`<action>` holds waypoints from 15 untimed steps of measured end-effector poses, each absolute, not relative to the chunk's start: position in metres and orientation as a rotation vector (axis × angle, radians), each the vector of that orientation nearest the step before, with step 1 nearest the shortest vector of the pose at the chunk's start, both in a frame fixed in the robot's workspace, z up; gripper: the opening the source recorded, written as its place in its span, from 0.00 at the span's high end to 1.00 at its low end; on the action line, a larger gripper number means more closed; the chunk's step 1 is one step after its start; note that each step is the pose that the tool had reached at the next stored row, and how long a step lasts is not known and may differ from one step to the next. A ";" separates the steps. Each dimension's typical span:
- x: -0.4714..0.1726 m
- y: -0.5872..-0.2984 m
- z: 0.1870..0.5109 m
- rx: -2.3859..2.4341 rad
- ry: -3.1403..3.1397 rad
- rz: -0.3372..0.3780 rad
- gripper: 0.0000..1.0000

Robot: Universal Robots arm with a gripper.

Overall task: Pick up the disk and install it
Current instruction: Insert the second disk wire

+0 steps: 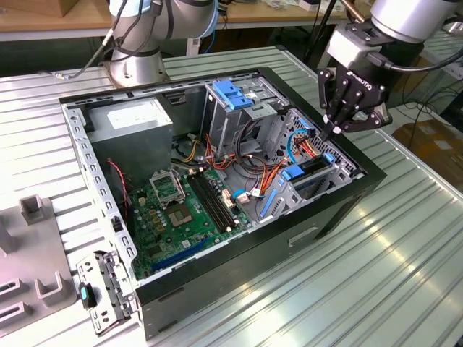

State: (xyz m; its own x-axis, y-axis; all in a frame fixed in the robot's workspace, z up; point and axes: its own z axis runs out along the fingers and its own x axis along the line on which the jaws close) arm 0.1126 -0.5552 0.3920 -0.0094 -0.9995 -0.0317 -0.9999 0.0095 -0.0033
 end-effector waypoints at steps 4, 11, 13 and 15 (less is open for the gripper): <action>0.111 -0.552 0.396 -2.193 2.213 0.033 0.89; 0.111 -0.533 0.396 -2.209 2.231 0.055 0.89; 0.112 -0.530 0.396 -2.214 2.236 0.054 0.89; 0.114 -0.527 0.395 -2.220 2.242 0.057 0.83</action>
State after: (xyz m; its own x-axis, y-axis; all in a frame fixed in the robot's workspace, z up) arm 0.1137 -0.5273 0.3954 -0.0105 -0.9998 -0.0152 -0.9993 0.0100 0.0354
